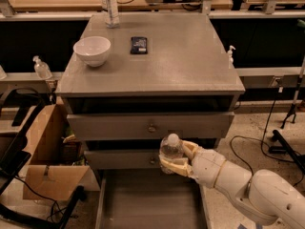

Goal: Place water bottle into bottom drawer

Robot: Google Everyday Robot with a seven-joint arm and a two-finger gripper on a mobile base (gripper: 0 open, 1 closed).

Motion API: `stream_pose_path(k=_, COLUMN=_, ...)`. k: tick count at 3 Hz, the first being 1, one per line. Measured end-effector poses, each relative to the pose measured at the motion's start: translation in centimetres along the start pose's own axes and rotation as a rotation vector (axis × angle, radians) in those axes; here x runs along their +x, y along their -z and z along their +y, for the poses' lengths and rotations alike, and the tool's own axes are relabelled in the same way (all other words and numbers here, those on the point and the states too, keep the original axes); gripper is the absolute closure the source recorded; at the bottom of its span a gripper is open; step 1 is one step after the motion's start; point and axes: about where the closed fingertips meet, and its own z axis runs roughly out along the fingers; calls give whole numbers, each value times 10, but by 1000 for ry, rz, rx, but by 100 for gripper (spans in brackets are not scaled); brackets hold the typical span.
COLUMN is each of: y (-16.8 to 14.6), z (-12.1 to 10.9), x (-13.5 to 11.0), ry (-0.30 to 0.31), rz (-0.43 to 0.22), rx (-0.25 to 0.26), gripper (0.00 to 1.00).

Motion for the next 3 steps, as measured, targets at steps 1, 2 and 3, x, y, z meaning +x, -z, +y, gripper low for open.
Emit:
stream_pose_path(k=1, y=-12, z=5, x=8, ry=-6, rz=-2, rx=-10, gripper=100)
stream_pose_path(k=2, y=-55, z=32, x=79, ry=-86, rz=-5, rx=-31, gripper=100)
stream_pose_path(k=3, y=-85, z=47, x=137, ry=-158, rz=-38, rx=-40, gripper=100)
